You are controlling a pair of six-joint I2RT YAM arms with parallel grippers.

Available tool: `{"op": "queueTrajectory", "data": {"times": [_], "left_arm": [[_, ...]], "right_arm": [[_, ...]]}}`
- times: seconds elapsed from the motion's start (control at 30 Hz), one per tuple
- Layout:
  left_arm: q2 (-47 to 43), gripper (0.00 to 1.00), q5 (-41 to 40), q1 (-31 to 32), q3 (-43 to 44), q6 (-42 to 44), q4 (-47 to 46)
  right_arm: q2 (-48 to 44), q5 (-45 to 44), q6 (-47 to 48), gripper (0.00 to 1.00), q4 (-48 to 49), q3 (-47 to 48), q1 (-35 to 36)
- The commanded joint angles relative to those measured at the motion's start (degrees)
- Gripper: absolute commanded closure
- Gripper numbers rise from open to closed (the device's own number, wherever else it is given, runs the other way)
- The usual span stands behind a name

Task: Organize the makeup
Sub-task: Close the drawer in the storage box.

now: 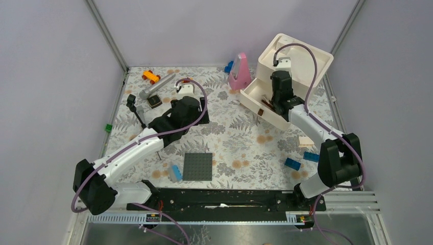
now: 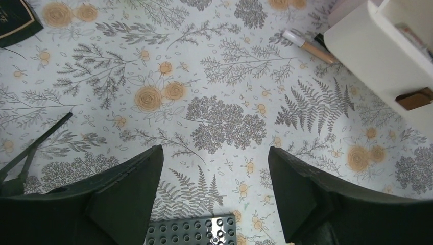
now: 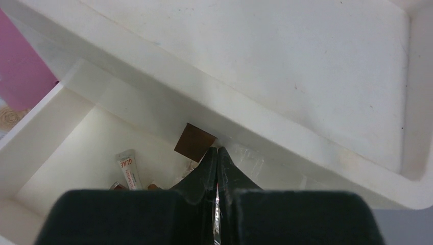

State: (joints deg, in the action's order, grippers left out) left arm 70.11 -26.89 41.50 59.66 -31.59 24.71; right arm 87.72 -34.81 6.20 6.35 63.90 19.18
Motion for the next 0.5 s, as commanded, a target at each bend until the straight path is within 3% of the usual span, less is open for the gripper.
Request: {"op": "queueTrajectory", "data": {"times": [0.0, 0.47], "left_arm": [[1.4, 0.19, 2.2, -0.3, -0.2, -0.9, -4.2], [3.0, 0.19, 3.8, -0.3, -1.8, -1.6, -5.1]], "right_arm": [[2.2, -0.7, 0.2, 1.00, 3.1, 4.3, -2.8], [10.0, 2.0, -0.1, 1.00, -0.8, 12.3, -7.5]]}}
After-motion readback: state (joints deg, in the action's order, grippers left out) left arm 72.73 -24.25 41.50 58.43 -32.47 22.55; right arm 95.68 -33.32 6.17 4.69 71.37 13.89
